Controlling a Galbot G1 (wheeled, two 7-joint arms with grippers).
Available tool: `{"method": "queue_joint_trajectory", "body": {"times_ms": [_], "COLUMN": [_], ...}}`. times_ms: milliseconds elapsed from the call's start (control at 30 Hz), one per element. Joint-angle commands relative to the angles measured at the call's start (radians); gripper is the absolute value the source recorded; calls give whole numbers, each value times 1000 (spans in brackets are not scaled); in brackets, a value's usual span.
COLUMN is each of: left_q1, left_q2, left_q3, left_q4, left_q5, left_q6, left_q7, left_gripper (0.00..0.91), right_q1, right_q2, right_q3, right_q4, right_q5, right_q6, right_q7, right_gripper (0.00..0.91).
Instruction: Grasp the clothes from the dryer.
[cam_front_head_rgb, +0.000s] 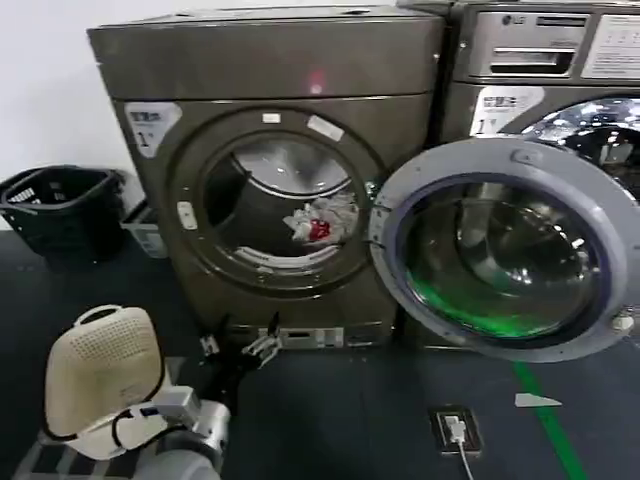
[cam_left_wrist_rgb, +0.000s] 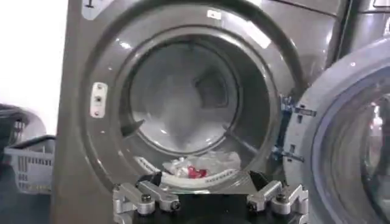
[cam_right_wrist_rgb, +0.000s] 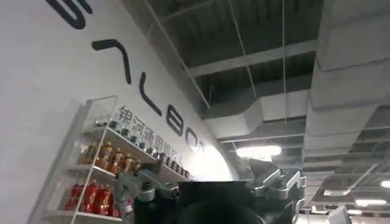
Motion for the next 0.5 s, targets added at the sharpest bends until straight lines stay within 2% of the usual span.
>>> {"method": "queue_joint_trajectory", "body": {"times_ms": [33,233,300,500], "left_q1": [1,-1,-3,-9], "left_q2": [0,-1,-3,-3], "left_q3": [-1,-2,-1,-6], "left_q4": [-1,-1,-1,2], "left_q5": [0,0,0,4], "left_q6": [1,0,-1,-11], "left_q7": [1,2,3,6], "left_gripper": [907,907,907,907], "right_q1": [0,0,-1,3], "right_q2": [3,3,1,0], "right_q3": [0,2,-1,1], "right_q4": [2,-2,-9,-8], "right_q5": [1,1,3,11], "right_q6": [0,4,56,70], "right_q7": [-1,0,-2,-9], "right_gripper": [907,907,907,907]}}
